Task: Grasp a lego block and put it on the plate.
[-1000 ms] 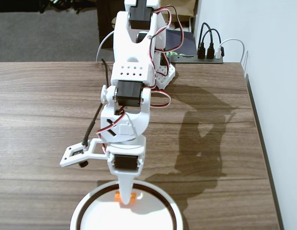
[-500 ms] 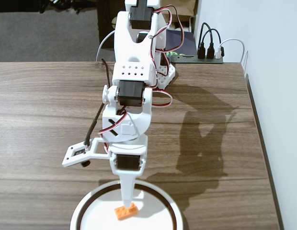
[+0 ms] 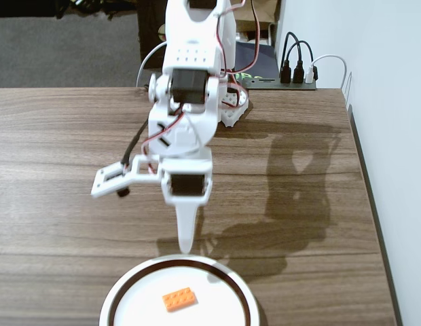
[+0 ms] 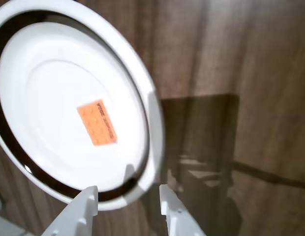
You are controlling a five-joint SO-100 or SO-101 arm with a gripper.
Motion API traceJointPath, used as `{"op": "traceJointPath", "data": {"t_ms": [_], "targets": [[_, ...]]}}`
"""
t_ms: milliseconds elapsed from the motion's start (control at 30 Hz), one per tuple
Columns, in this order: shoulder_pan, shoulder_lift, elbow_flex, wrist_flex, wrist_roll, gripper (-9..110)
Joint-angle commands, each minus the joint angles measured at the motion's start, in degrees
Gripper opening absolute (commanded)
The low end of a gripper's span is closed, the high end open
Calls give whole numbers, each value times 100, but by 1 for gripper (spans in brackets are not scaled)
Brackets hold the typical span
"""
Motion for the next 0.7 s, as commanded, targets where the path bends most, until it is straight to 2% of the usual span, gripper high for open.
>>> {"op": "traceJointPath", "data": {"t_ms": [0, 233, 667], "targets": [[-79, 914, 457, -79, -44, 14], [-229, 2329, 1898, -105, 141, 1], [-483, 4966, 4403, -132, 729, 0]]}}
